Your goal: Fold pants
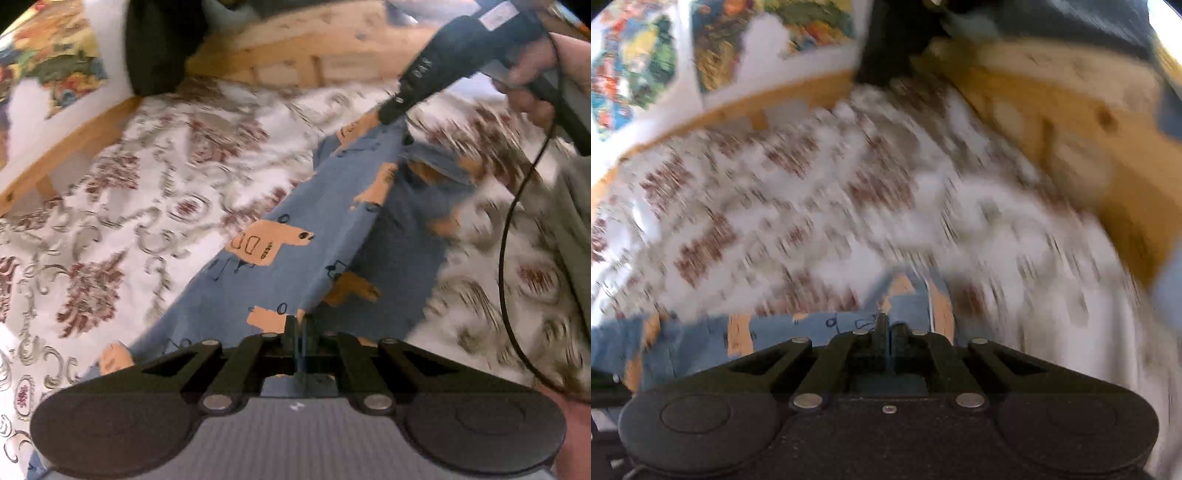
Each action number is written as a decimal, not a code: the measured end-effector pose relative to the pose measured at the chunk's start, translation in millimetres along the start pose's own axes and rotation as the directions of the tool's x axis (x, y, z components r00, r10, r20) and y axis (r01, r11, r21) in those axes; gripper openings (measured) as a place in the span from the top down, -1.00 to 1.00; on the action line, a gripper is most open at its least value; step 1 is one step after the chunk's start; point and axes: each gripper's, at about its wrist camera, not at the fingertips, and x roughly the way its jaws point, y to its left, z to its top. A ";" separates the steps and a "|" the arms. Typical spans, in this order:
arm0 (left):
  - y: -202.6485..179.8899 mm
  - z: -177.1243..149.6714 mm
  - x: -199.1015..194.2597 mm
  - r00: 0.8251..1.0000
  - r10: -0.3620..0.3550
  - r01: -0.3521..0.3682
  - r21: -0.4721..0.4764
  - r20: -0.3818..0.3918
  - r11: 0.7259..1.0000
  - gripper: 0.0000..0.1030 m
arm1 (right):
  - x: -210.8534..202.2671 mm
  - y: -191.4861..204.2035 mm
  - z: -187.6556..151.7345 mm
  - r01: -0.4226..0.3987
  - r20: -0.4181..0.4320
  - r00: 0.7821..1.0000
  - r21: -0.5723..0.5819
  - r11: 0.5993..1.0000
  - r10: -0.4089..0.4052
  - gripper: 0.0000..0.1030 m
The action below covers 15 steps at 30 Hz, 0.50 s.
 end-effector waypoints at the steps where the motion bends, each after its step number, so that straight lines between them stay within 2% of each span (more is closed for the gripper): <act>1: -4.3 -3.6 2.2 1.000 -0.007 0.007 0.018 -0.014 1.000 0.97 | 1.5 -3.2 -11.1 0.010 -0.037 0.999 0.026 1.000 -0.009 1.00; 4: -11.5 -12.6 4.1 0.999 -0.012 0.014 0.043 -0.038 0.999 0.97 | 6.0 -10.6 -31.8 0.015 -0.094 0.996 0.110 0.994 -0.005 1.00; 7: -12.0 -14.8 3.4 0.999 -0.010 0.011 0.034 -0.037 0.999 0.97 | 3.4 -11.0 -28.7 0.022 -0.059 0.998 0.142 0.990 -0.013 1.00; 9: -11.9 -12.6 2.9 1.000 -0.004 0.005 0.024 -0.019 1.000 0.97 | 0.6 -0.3 -23.5 0.065 -0.018 0.998 0.074 0.995 -0.064 1.00; 11: -12.1 -8.3 2.9 1.000 -0.006 0.006 0.024 -0.006 1.000 0.97 | -14.0 16.7 -17.8 0.136 0.078 0.988 -0.045 0.990 -0.132 1.00; 13: -15.4 -6.4 1.6 1.000 -0.008 0.008 0.034 0.008 0.999 0.97 | -32.9 38.0 -18.6 0.243 0.199 0.958 -0.189 0.951 -0.206 1.00; 15: -19.1 -6.5 1.7 1.000 -0.012 0.011 0.051 0.006 0.999 0.97 | -37.3 54.2 -24.1 0.336 0.253 0.930 -0.290 0.896 -0.267 1.00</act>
